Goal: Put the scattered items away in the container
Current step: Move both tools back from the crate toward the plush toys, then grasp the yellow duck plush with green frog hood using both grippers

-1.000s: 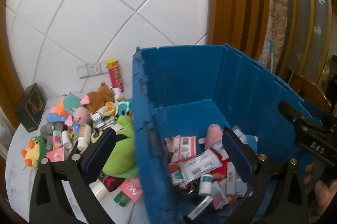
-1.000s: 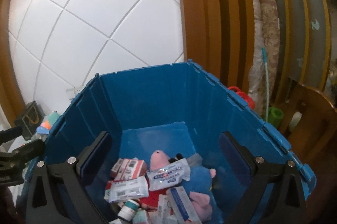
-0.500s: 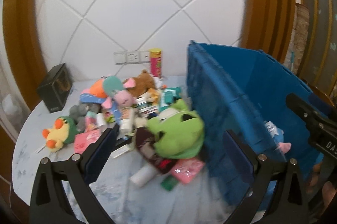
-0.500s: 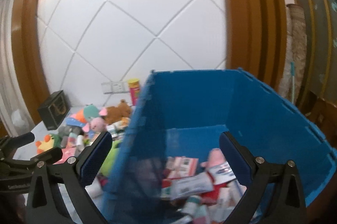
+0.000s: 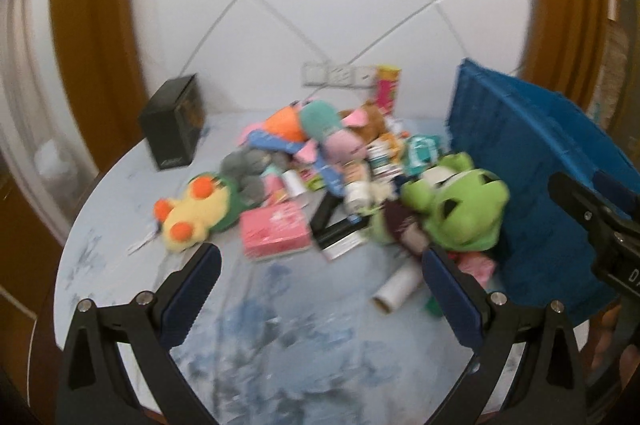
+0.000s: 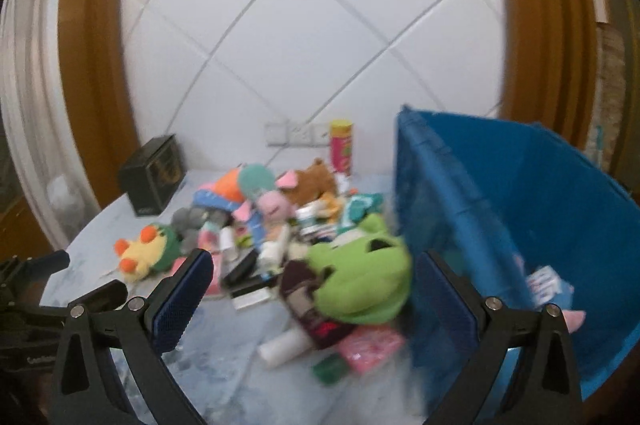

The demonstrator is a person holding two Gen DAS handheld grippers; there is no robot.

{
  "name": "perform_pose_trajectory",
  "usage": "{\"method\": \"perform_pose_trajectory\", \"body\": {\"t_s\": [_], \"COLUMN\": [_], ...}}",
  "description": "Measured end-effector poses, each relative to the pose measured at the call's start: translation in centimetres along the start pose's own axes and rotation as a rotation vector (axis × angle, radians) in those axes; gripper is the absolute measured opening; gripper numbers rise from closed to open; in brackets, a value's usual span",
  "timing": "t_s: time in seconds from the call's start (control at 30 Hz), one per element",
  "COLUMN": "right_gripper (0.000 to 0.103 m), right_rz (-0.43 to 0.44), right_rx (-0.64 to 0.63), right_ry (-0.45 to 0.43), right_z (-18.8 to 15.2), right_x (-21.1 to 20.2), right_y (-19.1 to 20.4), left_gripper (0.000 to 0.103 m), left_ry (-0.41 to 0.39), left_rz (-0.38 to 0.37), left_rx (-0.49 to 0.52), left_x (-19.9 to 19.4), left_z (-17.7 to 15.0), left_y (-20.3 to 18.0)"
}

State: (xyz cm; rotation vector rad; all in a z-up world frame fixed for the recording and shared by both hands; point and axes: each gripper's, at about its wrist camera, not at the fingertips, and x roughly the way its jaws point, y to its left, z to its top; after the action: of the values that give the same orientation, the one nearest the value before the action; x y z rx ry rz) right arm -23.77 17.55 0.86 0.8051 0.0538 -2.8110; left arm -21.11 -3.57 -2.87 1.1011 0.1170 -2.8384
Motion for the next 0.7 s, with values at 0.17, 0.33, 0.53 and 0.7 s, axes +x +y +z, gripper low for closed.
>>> {"method": "perform_pose_trajectory", "body": {"t_s": [0.17,0.33,0.53,0.7], "right_gripper": [0.103,0.103,0.103,0.103], "right_rz": [0.049,0.097,0.132,0.142], "right_rx": [-0.030,-0.053,-0.052,-0.067], "right_ry": [0.068,0.133,0.207,0.245], "right_z": [-1.0,-1.9,-3.3,-3.4], "right_x": [3.6,7.4,11.8,14.2], "right_y": [2.1,3.5,3.8,5.2], "left_gripper": [0.102,0.102,0.102,0.102], "left_ry": [0.050,0.129,0.179,0.196], "left_rz": [0.076,0.169,0.204,0.237], "left_rx": [-0.083,-0.122,-0.163,-0.182], "left_x": [2.5,5.4,7.5,8.6], "left_z": [-1.1,-2.3,-3.2,-2.9], "left_y": [4.3,7.1,9.7,12.8]}}
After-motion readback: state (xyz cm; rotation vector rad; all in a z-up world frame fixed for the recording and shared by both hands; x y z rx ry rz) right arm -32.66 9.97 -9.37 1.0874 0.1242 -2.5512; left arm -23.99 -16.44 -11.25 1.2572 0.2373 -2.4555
